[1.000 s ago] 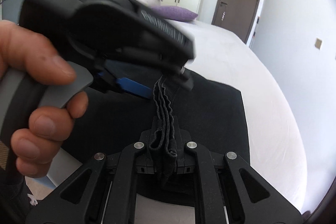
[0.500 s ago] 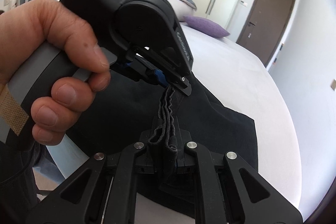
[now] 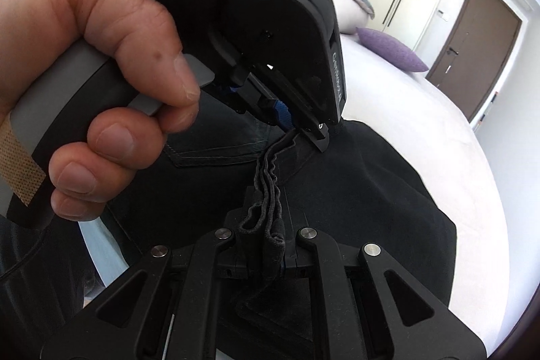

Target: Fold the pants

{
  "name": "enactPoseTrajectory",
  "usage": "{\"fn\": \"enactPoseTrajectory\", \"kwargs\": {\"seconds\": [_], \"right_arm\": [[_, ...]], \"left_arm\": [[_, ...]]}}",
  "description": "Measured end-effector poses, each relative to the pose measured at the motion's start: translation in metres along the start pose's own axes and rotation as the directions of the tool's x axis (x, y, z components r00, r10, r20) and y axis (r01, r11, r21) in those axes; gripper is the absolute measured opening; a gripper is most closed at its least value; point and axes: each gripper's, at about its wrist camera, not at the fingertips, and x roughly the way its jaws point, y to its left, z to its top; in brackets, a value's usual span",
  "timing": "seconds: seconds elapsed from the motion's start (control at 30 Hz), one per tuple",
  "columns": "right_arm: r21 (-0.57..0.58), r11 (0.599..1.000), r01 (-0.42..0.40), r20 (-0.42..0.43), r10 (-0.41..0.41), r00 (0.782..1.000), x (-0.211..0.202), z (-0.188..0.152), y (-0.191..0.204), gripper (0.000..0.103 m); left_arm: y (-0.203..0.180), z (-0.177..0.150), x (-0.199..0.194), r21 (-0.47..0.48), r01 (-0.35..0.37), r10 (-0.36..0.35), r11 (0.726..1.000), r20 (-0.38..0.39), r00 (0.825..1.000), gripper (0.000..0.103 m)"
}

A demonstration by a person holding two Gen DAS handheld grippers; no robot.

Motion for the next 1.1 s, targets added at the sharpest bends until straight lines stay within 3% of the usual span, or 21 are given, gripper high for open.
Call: {"fn": "enactPoseTrajectory", "kwargs": {"seconds": [0.27,0.33,0.4,0.43,0.47,0.57,0.63,0.7,0.73,0.83,0.9,0.97,1.0,1.03,1.1], "right_arm": [[0.036,0.998,-0.056,-0.043,0.058,0.997,0.008,-0.009,-0.003,0.011],[0.053,0.994,-0.098,-0.037,0.100,0.994,0.002,-0.014,-0.012,0.015],[0.096,0.984,-0.151,-0.036,0.155,0.987,-0.011,-0.025,-0.022,0.029],[0.131,0.975,-0.182,-0.030,0.187,0.982,-0.020,-0.032,-0.029,0.055],[0.180,0.958,-0.224,-0.013,0.230,0.973,-0.031,-0.041,-0.038,0.072],[0.288,0.906,-0.308,0.038,0.311,0.950,-0.060,-0.066,-0.062,0.072],[0.390,0.848,-0.358,0.074,0.358,0.931,-0.077,-0.084,-0.091,0.072],[0.519,0.742,-0.424,0.120,0.428,0.896,-0.084,-0.103,-0.128,0.051],[0.577,0.688,-0.440,0.135,0.451,0.882,-0.074,-0.098,-0.170,0.023],[0.708,0.563,-0.427,0.187,0.435,0.881,-0.074,-0.124,-0.222,0.008],[0.748,0.470,-0.468,0.223,0.486,0.845,-0.066,-0.139,-0.250,0.008],[0.787,0.428,-0.445,0.225,0.472,0.853,-0.051,-0.141,-0.279,0.008],[0.800,0.397,-0.450,0.235,0.482,0.844,-0.042,-0.138,-0.285,0.008],[0.811,0.346,-0.471,0.261,0.507,0.822,-0.026,-0.142,-0.307,0.008],[0.836,0.294,-0.463,0.273,0.511,0.815,-0.004,-0.141,-0.328,0.008]], "left_arm": [[0.026,-0.008,0.004,-0.039,0.013,-0.012,0.999,0.009,1.000,0.016],[0.024,-0.009,-0.004,-0.025,-0.028,0.029,0.999,0.035,0.999,0.019],[0.022,-0.010,-0.016,-0.017,-0.093,0.095,0.995,0.077,0.993,0.021],[0.016,-0.007,-0.021,-0.013,-0.134,0.135,0.991,0.099,0.986,0.026],[0.011,-0.008,-0.027,0.001,-0.177,0.175,0.984,0.126,0.976,0.028],[-0.027,-0.012,-0.033,0.101,-0.294,0.271,0.951,0.194,0.943,0.028],[-0.055,-0.024,-0.024,0.221,-0.390,0.344,0.894,0.220,0.913,0.028],[-0.072,-0.039,-0.009,0.311,-0.451,0.400,0.837,0.214,0.891,0.028],[-0.077,-0.046,0.006,0.340,-0.475,0.434,0.812,0.192,0.880,0.027],[-0.063,-0.060,0.020,0.362,-0.517,0.492,0.776,0.166,0.855,0.025],[-0.069,-0.063,0.028,0.388,-0.547,0.518,0.741,0.187,0.835,0.025],[-0.074,-0.061,0.038,0.399,-0.567,0.542,0.721,0.186,0.820,0.025],[-0.073,-0.061,0.039,0.398,-0.569,0.545,0.720,0.182,0.818,0.025],[-0.071,-0.060,0.039,0.395,-0.566,0.543,0.724,0.181,0.820,0.025],[-0.070,-0.058,0.036,0.394,-0.560,0.537,0.729,0.180,0.824,0.025]]}}
